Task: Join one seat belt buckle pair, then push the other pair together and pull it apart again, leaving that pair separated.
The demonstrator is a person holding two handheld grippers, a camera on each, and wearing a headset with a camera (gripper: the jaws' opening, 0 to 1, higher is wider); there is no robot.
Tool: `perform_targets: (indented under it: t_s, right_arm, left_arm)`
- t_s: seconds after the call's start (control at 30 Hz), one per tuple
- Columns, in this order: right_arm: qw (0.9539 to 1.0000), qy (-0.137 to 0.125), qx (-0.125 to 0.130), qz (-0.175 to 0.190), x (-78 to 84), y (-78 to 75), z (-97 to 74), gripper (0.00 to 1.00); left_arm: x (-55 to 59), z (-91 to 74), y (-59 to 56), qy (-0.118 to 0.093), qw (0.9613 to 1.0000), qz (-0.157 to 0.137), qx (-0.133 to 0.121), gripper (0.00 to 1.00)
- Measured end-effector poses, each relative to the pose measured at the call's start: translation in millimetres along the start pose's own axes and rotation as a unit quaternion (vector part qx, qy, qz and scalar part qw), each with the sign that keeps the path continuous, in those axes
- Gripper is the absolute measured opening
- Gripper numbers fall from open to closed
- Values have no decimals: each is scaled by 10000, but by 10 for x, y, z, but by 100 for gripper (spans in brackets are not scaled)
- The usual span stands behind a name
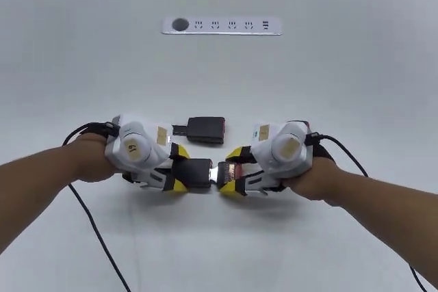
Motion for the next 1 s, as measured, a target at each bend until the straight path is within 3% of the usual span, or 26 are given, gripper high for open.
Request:
perform_targets:
  t_s: [0.1,0.17,0.2,0.5,1.0]
  right_arm:
    - [10000,-44,-4,34,-52,-7,60,32]
    - [10000,62,-35,-26,-36,-51,28,32]
    - [10000,-19,-30,21,-47,-35,25,32]
    - [10000,79,7,-57,-38,-39,13,32]
    - [9993,-343,12,-161,-11,22,-31,32]
  left_arm:
    - [4,-2,2,46,10000,24,4,32]
    - [5,-5,0,33,10000,-9,12,32]
    - [5,-7,-1,31,10000,-4,13,32]
    - [9,-22,8,26,10000,22,32,33]
    - [12,-37,8,-164,9997,118,103,33]
Point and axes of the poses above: the centre of the closed fingertips' face, and the gripper's own axes: z roughly forward along the fingers, y roughly to its left, x roughly out of its underside, the point moved 5 cm from there along -z, roughly backward along the fingers
